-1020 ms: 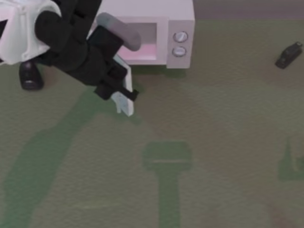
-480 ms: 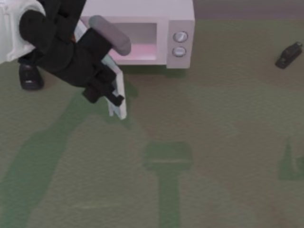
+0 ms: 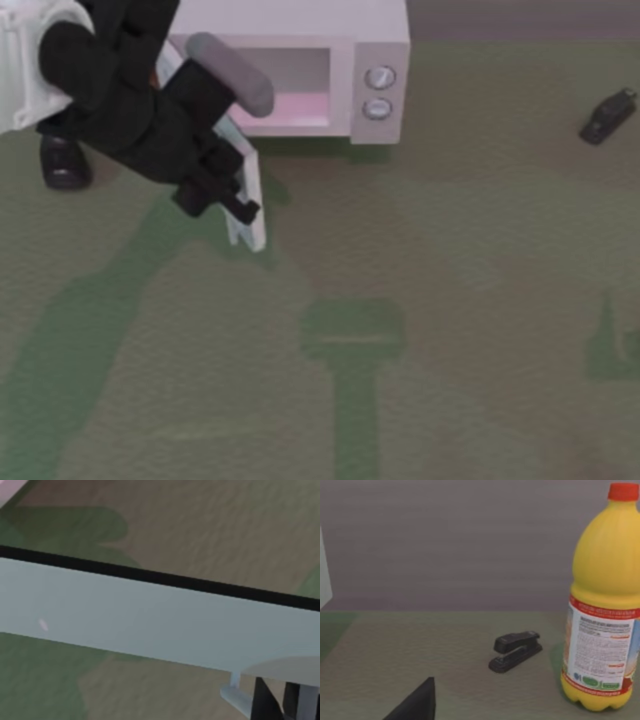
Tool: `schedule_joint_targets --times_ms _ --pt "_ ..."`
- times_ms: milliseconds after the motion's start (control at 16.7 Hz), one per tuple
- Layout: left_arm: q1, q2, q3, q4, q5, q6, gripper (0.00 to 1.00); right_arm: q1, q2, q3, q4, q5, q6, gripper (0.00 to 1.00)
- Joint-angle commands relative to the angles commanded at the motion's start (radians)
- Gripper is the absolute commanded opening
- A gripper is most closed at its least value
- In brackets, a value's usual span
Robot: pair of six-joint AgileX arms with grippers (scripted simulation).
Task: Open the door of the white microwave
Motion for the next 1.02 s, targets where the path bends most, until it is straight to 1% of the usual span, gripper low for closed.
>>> schedule_joint_targets --times_ms 840,1020 --pt "0.0 0.0 0.0 0.0 0.0 0.0 0.0 0.0 0.0 0.0 0.0 0.0 0.0 1.0" --pt "0.005 0.002 -0.002 -0.004 0.011 0.013 0.0 0.0 0.0 0.0 0.0 0.0 0.0 1.0"
